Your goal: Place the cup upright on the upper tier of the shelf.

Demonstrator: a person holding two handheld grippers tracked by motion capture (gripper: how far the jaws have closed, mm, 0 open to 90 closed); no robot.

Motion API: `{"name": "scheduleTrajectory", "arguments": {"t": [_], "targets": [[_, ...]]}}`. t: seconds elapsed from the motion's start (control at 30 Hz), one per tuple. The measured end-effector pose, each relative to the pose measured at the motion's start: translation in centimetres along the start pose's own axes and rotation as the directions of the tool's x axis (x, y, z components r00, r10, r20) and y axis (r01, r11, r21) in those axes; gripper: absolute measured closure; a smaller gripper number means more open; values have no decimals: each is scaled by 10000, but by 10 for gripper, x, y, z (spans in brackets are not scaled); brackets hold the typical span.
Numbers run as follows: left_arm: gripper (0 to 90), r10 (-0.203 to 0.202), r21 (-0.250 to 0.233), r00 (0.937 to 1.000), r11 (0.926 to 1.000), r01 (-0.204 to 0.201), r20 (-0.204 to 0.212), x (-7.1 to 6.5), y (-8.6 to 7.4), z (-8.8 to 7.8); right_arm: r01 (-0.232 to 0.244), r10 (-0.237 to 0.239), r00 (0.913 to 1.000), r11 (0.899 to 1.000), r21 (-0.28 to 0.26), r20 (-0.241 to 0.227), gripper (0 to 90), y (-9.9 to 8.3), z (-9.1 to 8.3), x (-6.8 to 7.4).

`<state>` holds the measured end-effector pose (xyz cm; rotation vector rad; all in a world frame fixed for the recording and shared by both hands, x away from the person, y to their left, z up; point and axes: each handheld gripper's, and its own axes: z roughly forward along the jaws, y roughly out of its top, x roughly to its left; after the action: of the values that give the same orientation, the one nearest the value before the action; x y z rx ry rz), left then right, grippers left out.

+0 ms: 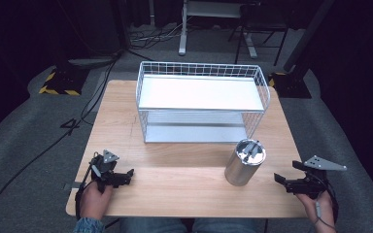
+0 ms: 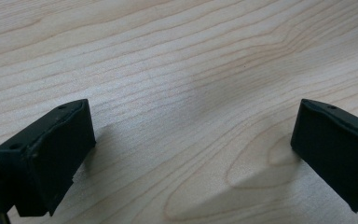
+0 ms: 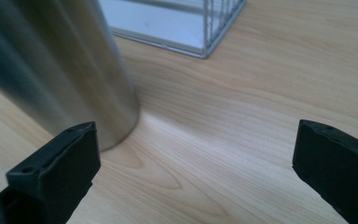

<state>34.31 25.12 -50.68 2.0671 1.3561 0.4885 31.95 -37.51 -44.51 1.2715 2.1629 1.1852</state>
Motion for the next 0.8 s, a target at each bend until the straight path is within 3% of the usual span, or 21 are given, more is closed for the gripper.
{"name": "scheduleTrajectory", "arguments": {"t": [0.1,0.33,0.8], "targets": [[0,-29,-9,10000,10000,29,-8,0,0,0,250,-260,9993,9991,-331,-281,12,9,-12,8],[0,-8,-4,10000,10000,8,-2,0,0,0,637,-660,9964,9970,-441,-526,12,19,-22,22],[0,-15,9,10000,10000,15,13,0,0,0,1212,-1287,9857,9900,-728,-1089,0,34,-19,48]]}}
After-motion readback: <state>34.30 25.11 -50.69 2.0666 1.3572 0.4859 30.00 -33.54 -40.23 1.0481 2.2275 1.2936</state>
